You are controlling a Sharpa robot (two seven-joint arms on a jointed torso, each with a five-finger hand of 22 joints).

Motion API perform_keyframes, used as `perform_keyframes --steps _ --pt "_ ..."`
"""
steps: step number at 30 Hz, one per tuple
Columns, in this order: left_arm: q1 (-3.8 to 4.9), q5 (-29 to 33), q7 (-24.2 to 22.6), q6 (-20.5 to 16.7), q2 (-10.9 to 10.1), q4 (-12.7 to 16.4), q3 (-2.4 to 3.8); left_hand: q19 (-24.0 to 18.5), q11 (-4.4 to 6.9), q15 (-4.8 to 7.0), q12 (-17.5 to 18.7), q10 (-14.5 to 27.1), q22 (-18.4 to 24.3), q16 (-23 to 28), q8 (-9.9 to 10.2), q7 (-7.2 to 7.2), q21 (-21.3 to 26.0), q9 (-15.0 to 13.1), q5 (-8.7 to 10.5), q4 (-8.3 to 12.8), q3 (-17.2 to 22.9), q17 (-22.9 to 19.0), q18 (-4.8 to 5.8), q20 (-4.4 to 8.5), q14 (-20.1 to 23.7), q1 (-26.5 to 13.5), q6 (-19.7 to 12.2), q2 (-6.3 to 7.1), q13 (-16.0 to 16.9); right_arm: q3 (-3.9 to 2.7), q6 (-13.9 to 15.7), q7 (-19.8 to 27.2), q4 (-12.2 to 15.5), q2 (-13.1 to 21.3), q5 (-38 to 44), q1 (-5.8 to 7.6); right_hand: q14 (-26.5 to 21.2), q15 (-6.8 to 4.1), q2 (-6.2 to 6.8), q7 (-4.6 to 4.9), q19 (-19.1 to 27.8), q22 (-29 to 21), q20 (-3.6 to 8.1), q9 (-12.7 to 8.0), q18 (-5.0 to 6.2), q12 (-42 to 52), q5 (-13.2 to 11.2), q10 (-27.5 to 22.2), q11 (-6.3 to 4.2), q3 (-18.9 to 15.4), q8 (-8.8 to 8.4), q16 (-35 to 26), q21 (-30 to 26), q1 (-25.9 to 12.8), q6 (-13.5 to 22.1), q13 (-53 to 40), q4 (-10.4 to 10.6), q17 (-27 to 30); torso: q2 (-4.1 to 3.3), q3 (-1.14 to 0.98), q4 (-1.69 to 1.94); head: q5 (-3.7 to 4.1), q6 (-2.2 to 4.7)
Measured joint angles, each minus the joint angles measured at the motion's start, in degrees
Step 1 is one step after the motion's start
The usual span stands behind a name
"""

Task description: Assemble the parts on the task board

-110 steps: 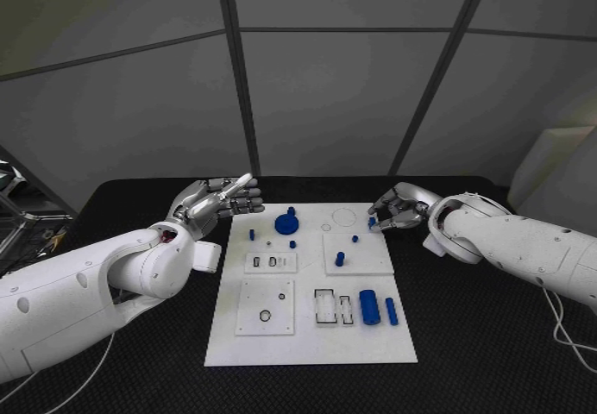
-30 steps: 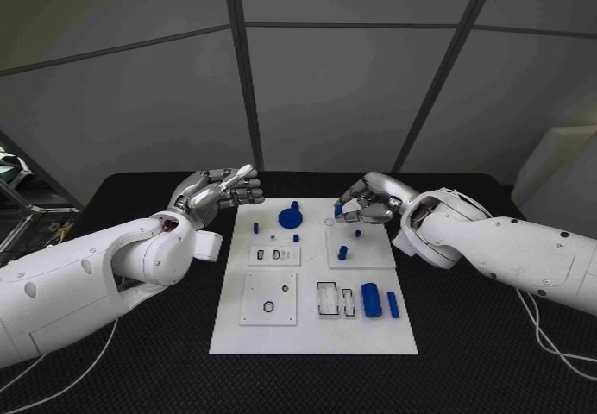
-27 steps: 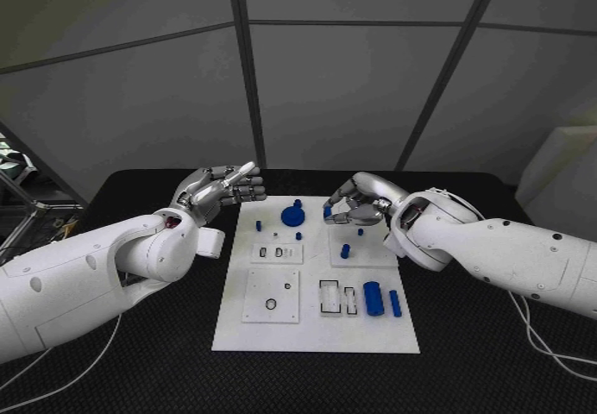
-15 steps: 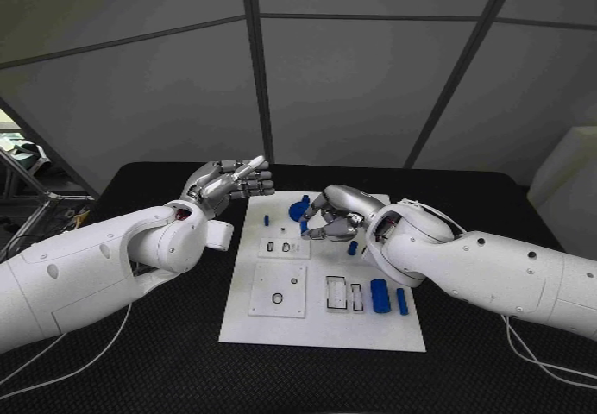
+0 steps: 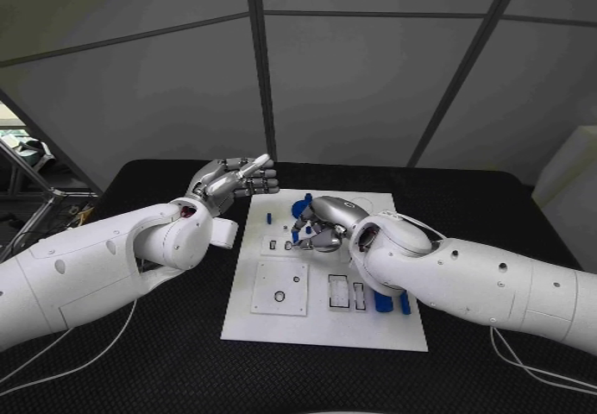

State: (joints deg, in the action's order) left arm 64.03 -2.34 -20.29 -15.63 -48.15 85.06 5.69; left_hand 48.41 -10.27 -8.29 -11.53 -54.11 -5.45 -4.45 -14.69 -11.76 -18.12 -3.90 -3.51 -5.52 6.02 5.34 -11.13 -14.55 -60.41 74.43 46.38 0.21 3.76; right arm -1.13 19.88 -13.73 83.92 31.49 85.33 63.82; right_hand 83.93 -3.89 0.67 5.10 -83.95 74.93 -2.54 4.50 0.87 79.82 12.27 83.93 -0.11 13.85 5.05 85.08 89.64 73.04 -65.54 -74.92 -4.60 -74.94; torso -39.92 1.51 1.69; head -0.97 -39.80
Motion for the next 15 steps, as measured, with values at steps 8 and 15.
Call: perform_keyframes --steps 8,15 --pt "0.00 0.0 0.1 0.0 0.1 0.0 0.00 0.0 0.00 0.00 0.2 0.0 0.0 0.0 0.0 0.00 0.0 0.0 0.00 0.0 0.0 0.0 0.00 0.00 0.0 0.0 0.0 0.00 0.0 0.11 0.1 -1.6 -2.3 -1.6 2.2 -0.27 0.0 0.00 0.00 -0.01 0.0 0.0 0.00 0.0 0.00 0.0 0.0 0.0 0.00 0.0 -0.08 0.0 0.0 0.0 0.0 0.0 0.0 0.0 -0.01 -0.03 -0.02 0.08 -0.34" --pt "0.00 0.0 0.1 0.1 0.2 0.0 0.00 0.0 0.00 0.00 0.2 0.0 0.0 0.0 0.0 0.00 0.0 0.0 0.00 0.0 0.0 0.0 0.00 0.00 0.0 0.0 0.0 0.00 0.0 0.17 0.1 -2.1 -3.1 -2.4 3.2 -0.59 0.0 0.00 -0.12 -0.03 0.0 0.0 0.00 0.0 0.00 0.0 0.2 0.0 0.00 -0.1 -0.28 0.0 0.0 -0.3 0.0 0.0 -0.1 0.0 0.03 -0.05 -0.02 0.01 -0.64"
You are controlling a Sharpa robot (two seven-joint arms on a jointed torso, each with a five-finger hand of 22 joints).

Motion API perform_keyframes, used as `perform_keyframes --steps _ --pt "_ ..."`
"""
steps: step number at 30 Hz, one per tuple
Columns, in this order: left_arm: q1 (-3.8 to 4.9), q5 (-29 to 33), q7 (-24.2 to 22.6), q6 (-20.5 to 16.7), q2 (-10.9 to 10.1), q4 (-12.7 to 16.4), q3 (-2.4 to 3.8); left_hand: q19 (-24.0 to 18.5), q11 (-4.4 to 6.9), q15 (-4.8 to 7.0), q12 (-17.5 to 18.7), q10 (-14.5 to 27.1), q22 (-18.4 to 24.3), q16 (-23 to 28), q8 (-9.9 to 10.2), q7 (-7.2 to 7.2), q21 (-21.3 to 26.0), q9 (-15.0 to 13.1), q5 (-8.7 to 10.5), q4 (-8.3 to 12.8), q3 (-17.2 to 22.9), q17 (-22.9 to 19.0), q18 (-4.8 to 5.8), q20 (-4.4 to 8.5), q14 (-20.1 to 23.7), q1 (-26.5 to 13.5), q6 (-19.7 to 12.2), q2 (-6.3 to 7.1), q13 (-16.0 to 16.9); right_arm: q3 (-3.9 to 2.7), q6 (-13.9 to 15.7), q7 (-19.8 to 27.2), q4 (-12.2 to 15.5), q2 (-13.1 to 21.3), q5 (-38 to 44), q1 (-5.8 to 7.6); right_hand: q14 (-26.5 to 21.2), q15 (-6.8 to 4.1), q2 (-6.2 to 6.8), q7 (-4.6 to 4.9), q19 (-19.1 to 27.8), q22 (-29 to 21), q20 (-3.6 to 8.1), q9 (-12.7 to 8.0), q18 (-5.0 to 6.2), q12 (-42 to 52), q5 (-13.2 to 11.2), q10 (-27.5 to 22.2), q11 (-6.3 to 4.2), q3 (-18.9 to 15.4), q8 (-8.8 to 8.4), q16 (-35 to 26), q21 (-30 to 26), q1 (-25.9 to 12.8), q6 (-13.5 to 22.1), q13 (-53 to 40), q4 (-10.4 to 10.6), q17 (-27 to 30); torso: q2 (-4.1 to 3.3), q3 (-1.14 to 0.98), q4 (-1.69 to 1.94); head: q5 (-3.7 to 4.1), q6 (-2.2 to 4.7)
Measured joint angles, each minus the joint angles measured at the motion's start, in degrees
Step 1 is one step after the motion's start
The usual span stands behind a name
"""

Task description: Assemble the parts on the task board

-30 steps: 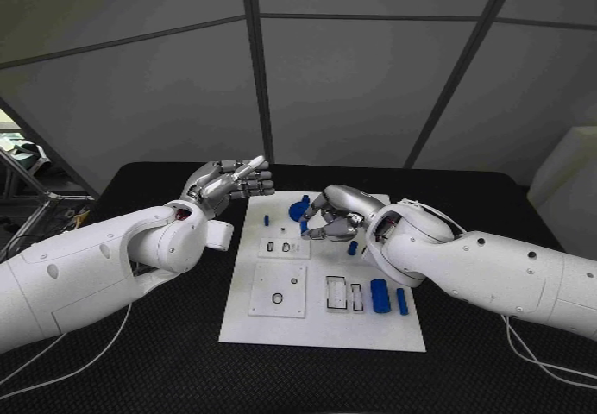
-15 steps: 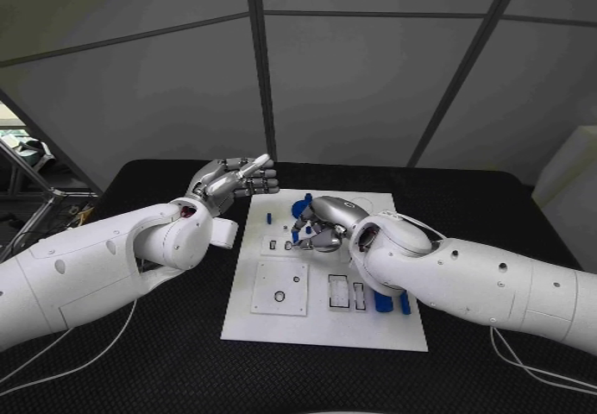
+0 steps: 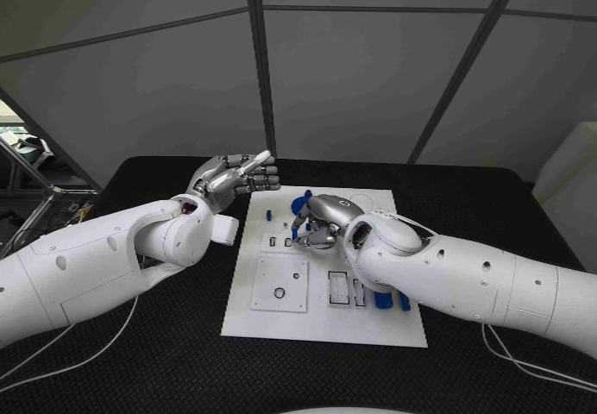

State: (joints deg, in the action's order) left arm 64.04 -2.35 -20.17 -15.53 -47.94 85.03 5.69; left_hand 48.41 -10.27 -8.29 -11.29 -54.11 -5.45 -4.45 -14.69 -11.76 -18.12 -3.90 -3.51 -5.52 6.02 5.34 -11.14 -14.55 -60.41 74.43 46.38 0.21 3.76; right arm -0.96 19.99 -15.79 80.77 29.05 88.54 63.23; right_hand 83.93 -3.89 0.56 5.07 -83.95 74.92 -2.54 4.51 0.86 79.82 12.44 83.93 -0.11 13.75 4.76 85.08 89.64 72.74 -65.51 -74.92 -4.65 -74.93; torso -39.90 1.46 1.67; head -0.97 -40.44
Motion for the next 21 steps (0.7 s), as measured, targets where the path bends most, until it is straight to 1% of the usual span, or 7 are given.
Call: perform_keyframes --steps 8,12,14,20,21 --pt "0.00 0.0 0.1 0.1 0.0 0.0 0.00 0.0 0.00 0.00 0.0 0.0 0.0 0.0 0.0 0.00 0.0 0.0 0.00 0.0 0.0 0.0 0.00 0.00 0.0 0.0 0.0 0.00 0.0 0.12 -0.6 -0.5 -0.8 -0.4 0.6 -0.19 0.0 0.00 0.26 -0.01 0.0 0.0 0.00 0.0 0.00 0.0 0.0 0.0 0.00 0.0 -0.15 0.0 0.0 -0.5 0.0 0.0 0.0 0.0 0.04 0.01 -0.01 -0.08 -0.28" --pt "0.00 0.0 0.1 0.1 0.0 0.0 0.00 0.0 0.00 0.00 0.0 0.0 0.0 0.0 0.0 0.00 0.0 0.0 0.00 0.0 0.0 0.0 0.00 0.00 0.0 0.0 0.0 0.00 0.0 0.64 -1.0 -0.6 -0.9 -0.6 0.8 -0.29 0.0 0.00 0.32 -0.05 0.0 0.0 0.00 0.0 0.00 0.0 0.0 0.0 0.00 0.0 -0.22 0.0 0.0 -0.6 0.0 0.0 0.0 0.0 0.06 0.01 -0.01 -0.14 -0.39" --pt "0.00 0.0 0.2 0.1 0.1 0.0 0.00 0.0 0.00 0.00 0.0 0.0 0.0 0.0 0.0 0.00 0.0 0.0 0.00 0.0 0.0 0.0 0.00 0.00 0.0 0.0 0.0 0.00 0.0 0.81 -1.2 -0.7 -1.0 -0.7 0.8 -0.36 0.0 0.00 0.32 -0.07 0.0 0.0 0.00 0.0 0.00 0.0 0.0 0.0 0.00 0.0 -0.32 0.0 0.0 -0.6 0.1 0.0 0.0 0.0 0.06 0.01 -0.01 -0.14 -0.45" --pt "0.00 0.0 0.2 0.2 0.1 -0.1 0.00 0.0 0.00 0.00 0.0 0.0 0.0 0.0 0.0 0.00 0.0 0.0 0.00 0.0 0.0 0.0 0.00 0.00 0.0 0.0 0.0 0.00 0.0 0.84 -1.4 -0.8 -1.3 -0.9 1.0 -0.33 0.0 0.00 0.33 0.04 0.0 0.0 0.00 0.0 0.00 0.0 0.0 0.0 0.00 0.0 -0.27 0.0 0.0 -0.6 0.0 0.0 0.0 0.0 0.06 0.01 0.00 -0.15 -0.55" --pt "0.00 0.0 0.2 0.2 0.1 -0.1 0.00 0.0 0.00 0.00 0.0 0.0 0.0 0.0 0.0 0.00 0.0 0.0 0.00 0.0 0.0 0.0 0.00 0.00 0.0 0.0 0.0 0.00 0.0 0.84 -1.5 -0.8 -1.4 -1.0 1.1 -0.32 0.0 0.00 0.49 0.06 0.0 0.0 0.00 0.0 0.00 0.0 0.0 0.0 0.00 -0.1 -0.24 0.0 0.0 -0.7 -0.1 0.0 0.0 0.0 0.06 0.01 0.00 -0.15 -0.56"
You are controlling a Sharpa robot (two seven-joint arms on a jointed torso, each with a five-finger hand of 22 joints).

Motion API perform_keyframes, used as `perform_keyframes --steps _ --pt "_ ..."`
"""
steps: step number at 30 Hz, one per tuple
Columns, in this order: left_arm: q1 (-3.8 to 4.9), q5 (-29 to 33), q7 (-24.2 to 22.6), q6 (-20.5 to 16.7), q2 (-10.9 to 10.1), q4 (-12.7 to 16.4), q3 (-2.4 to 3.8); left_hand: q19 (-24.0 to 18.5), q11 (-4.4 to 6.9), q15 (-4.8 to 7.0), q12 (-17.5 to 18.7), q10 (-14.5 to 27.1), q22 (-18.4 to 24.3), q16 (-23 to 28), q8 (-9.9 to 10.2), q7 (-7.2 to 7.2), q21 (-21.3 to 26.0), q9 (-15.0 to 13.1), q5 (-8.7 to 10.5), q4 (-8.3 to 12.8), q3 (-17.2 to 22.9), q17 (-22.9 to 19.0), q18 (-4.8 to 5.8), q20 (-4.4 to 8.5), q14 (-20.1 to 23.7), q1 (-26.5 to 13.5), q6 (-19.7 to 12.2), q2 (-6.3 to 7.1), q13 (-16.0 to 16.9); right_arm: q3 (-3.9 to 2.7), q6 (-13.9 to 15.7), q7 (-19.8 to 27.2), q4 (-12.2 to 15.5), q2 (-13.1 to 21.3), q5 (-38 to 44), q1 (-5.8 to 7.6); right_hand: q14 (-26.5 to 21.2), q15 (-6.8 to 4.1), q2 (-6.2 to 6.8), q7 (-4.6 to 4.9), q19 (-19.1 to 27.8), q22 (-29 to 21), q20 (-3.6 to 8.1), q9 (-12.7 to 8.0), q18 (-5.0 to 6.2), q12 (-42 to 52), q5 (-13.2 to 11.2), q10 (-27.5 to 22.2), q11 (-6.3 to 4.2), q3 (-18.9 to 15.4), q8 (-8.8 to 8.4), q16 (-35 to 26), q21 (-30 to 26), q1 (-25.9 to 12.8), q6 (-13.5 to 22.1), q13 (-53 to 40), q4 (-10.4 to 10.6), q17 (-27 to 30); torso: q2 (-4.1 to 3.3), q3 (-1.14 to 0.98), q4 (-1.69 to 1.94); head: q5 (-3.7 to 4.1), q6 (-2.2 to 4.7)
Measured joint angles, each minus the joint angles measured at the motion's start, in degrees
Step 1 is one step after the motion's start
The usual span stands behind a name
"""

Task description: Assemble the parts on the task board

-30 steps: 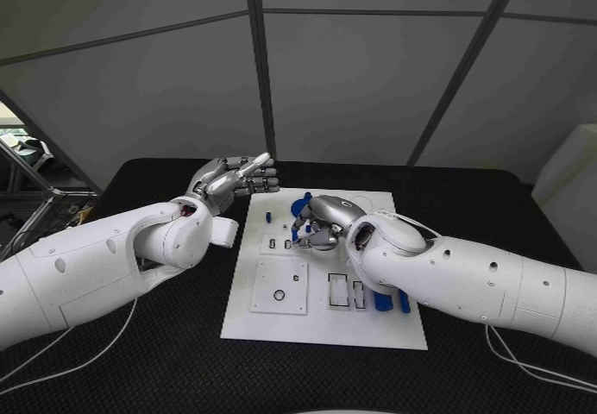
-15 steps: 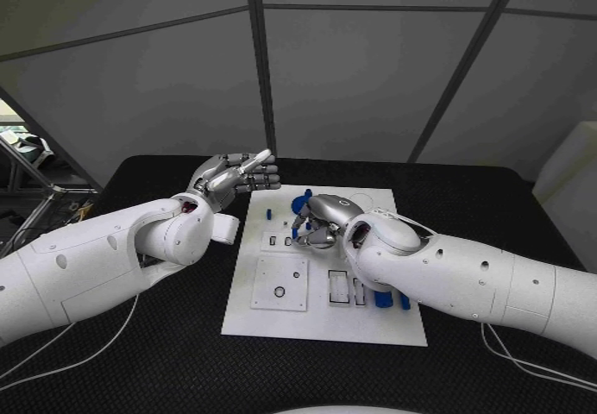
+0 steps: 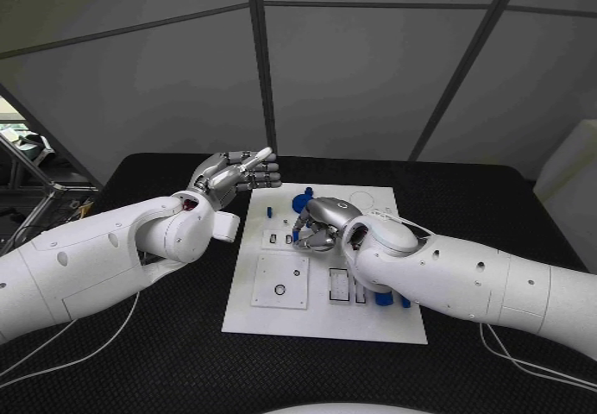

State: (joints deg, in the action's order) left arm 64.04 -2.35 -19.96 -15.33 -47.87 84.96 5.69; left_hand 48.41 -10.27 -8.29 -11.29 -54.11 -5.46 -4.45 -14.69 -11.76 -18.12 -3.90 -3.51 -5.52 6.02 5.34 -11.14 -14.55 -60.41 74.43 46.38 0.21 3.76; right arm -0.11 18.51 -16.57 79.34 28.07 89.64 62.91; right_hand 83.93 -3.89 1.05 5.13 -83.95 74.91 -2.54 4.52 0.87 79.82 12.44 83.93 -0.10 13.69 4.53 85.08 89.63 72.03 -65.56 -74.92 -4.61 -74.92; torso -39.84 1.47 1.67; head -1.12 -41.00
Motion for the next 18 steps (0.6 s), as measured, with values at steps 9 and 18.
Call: perform_keyframes --steps 9,18 --pt "0.00 0.0 0.0 0.1 0.0 -0.1 0.00 0.0 0.00 0.00 0.0 0.0 0.0 0.0 0.0 0.00 0.0 0.0 0.00 0.0 0.0 0.0 0.00 0.00 0.0 0.0 0.0 0.00 0.0 -0.02 -0.1 0.0 -0.4 -0.2 0.4 -0.05 0.0 0.00 0.15 0.00 0.0 0.0 0.00 0.1 -0.01 0.0 0.0 0.0 0.00 -0.1 0.17 0.0 0.0 -0.1 0.0 0.0 0.1 0.0 -0.01 0.00 -0.01 -0.01 -0.03" --pt "0.00 0.0 0.1 0.1 0.1 -0.2 0.00 0.0 0.00 0.00 0.0 0.0 0.0 0.0 0.0 0.00 0.0 0.0 0.00 0.0 0.0 0.0 0.00 0.00 0.0 0.0 0.0 0.00 0.0 -0.05 -0.2 -0.3 -0.3 -0.2 0.9 -0.12 0.0 0.00 0.75 -0.01 0.0 0.0 0.00 0.8 0.00 0.0 0.0 0.0 0.00 -0.1 -0.34 0.0 0.0 -0.7 0.0 0.0 0.1 0.0 -0.01 -0.02 -0.01 -0.01 -0.22"
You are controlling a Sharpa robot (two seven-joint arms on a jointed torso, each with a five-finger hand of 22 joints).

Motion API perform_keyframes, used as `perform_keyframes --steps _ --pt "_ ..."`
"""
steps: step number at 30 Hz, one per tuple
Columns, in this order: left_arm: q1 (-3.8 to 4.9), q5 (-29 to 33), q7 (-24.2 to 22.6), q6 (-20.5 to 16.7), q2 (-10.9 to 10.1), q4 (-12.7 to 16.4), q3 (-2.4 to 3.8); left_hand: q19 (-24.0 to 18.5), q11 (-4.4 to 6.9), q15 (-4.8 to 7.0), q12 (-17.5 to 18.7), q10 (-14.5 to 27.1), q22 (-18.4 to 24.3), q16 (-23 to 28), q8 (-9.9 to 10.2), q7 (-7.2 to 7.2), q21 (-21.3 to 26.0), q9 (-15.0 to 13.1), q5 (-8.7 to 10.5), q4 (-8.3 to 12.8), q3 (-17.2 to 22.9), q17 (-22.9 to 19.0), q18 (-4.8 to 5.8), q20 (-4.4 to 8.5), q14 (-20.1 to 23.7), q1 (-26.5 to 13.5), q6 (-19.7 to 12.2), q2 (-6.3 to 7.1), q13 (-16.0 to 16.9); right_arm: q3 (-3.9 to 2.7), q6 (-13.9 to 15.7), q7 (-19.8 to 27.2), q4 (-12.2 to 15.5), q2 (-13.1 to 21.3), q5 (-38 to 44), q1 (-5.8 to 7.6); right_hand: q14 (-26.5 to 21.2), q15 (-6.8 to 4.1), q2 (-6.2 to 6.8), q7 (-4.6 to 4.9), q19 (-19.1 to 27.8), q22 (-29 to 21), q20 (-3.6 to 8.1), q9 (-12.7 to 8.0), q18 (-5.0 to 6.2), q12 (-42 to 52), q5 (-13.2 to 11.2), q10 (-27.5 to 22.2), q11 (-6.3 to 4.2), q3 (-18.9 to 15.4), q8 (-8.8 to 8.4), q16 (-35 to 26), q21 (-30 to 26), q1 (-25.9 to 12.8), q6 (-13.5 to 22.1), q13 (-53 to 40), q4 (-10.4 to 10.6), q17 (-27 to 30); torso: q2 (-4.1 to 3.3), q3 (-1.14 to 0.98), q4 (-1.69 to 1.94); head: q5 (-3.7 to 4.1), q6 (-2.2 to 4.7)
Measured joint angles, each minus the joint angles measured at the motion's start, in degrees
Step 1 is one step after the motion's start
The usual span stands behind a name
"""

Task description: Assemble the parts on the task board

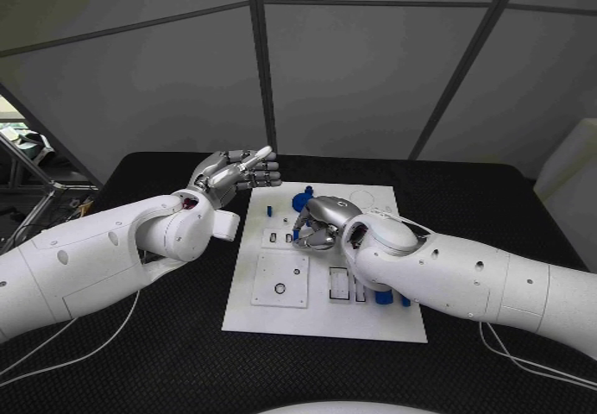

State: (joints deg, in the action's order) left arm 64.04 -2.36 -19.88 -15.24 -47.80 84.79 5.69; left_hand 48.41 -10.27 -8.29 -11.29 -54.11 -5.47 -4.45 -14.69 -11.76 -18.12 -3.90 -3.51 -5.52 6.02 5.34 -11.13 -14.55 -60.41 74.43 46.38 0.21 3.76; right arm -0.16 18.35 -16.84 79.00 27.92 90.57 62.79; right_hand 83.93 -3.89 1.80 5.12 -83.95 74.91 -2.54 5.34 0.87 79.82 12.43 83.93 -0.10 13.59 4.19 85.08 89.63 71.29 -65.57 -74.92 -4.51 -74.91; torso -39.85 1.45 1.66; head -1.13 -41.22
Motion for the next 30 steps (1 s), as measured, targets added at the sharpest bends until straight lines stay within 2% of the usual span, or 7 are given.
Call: perform_keyframes --steps 10,14,19,21,24,26,30 --pt "0.00 0.0 0.0 0.0 0.0 -0.1 0.00 0.0 0.00 0.00 0.0 0.0 0.1 0.3 0.0 0.00 0.0 0.0 0.00 0.0 0.0 0.0 0.00 0.00 0.0 0.0 0.0 0.00 0.0 -0.01 -0.1 -0.4 0.1 0.1 0.7 -0.02 0.0 0.00 0.77 -0.58 0.0 0.0 0.00 -0.3 0.00 -0.5 0.0 0.0 0.00 -0.3 -0.42 -0.2 0.0 -0.8 0.0 0.0 -0.3 0.0 0.00 0.00 0.01 -0.03 -0.07" --pt "0.00 0.0 0.0 0.0 0.1 -0.1 0.00 0.0 0.00 0.00 0.0 0.0 0.1 0.3 0.0 0.00 0.0 0.0 0.00 0.0 0.0 0.0 0.00 0.00 0.0 0.0 0.0 0.00 0.0 0.02 -0.1 -0.5 0.1 0.1 0.8 -0.06 0.0 0.00 1.11 -0.07 0.0 0.0 0.00 -0.5 0.00 -0.7 0.4 0.0 0.00 -0.5 -0.39 -0.4 0.0 -1.1 0.8 0.0 -0.4 0.0 0.00 0.00 0.01 -0.02 -0.07" --pt "0.00 0.0 0.0 0.1 0.1 -0.2 0.00 0.0 0.00 0.00 0.0 0.0 0.1 0.3 0.0 0.00 0.0 0.0 0.00 0.0 0.0 0.0 0.00 0.00 0.0 0.0 0.0 0.00 0.0 0.12 -0.1 -0.7 0.0 0.1 0.9 -0.18 0.0 0.00 1.66 0.08 0.0 0.0 0.00 -0.6 0.00 -0.7 0.5 0.0 0.03 -0.5 -0.57 -0.4 0.0 -1.7 1.3 0.0 -0.4 0.0 0.00 0.01 0.01 0.00 -0.03" --pt "0.00 0.0 0.0 0.1 0.1 -0.2 0.00 0.0 0.00 0.00 0.0 0.0 0.1 0.3 0.0 0.00 0.0 0.0 0.00 0.0 0.0 0.0 0.00 0.00 0.0 0.0 0.0 0.00 0.0 0.15 -0.1 -0.8 0.0 0.1 0.9 -0.23 0.0 0.00 1.79 0.27 0.0 0.0 0.00 -0.7 0.00 -0.7 0.5 0.0 0.43 -0.5 -0.56 -0.4 0.0 -1.8 1.5 0.0 -0.5 0.0 0.00 0.02 0.01 0.00 -0.02" --pt "0.00 0.0 0.0 0.1 0.1 -0.2 0.00 0.0 0.00 0.00 0.0 0.0 0.1 0.3 0.0 0.00 0.0 0.0 0.00 0.0 0.0 0.0 0.00 0.00 0.0 0.0 0.0 0.00 0.0 0.15 -0.2 -0.9 -0.1 0.1 0.9 -0.24 0.0 0.00 2.02 0.09 0.0 0.0 0.00 -0.8 0.00 -0.9 0.5 0.0 0.43 -0.6 -0.56 -0.7 0.0 -2.0 1.7 0.0 -0.6 0.0 0.00 0.02 0.01 0.01 -0.03" --pt "0.00 0.0 0.0 0.1 0.1 -0.2 0.00 0.0 0.00 0.00 0.0 0.0 0.1 0.3 0.0 0.00 0.0 0.0 0.00 0.0 0.0 0.0 0.00 0.00 0.0 0.0 0.0 0.00 0.0 0.15 -0.2 -1.0 -0.1 0.1 0.9 -0.24 0.0 0.00 2.02 0.40 0.0 0.0 0.00 -0.8 0.00 -0.9 0.5 0.0 0.43 -0.6 -0.56 -0.7 0.0 -2.0 2.0 0.0 -0.6 0.0 0.00 0.02 0.01 0.01 -0.07" --pt "0.00 0.0 0.1 0.1 0.1 -0.2 -0.01 0.0 0.00 0.00 0.0 0.0 0.1 0.3 0.0 0.00 0.0 0.0 0.00 0.0 0.0 0.0 0.00 0.00 0.0 0.0 0.0 0.00 0.0 0.15 -0.2 -1.1 -0.1 0.1 1.0 -0.24 0.2 0.15 2.47 0.33 0.0 0.0 0.00 -0.9 0.00 -1.3 0.5 -0.2 0.62 -0.6 -0.56 -0.7 0.0 -2.5 2.4 0.0 -0.6 0.0 0.00 0.02 0.01 0.01 -0.08"
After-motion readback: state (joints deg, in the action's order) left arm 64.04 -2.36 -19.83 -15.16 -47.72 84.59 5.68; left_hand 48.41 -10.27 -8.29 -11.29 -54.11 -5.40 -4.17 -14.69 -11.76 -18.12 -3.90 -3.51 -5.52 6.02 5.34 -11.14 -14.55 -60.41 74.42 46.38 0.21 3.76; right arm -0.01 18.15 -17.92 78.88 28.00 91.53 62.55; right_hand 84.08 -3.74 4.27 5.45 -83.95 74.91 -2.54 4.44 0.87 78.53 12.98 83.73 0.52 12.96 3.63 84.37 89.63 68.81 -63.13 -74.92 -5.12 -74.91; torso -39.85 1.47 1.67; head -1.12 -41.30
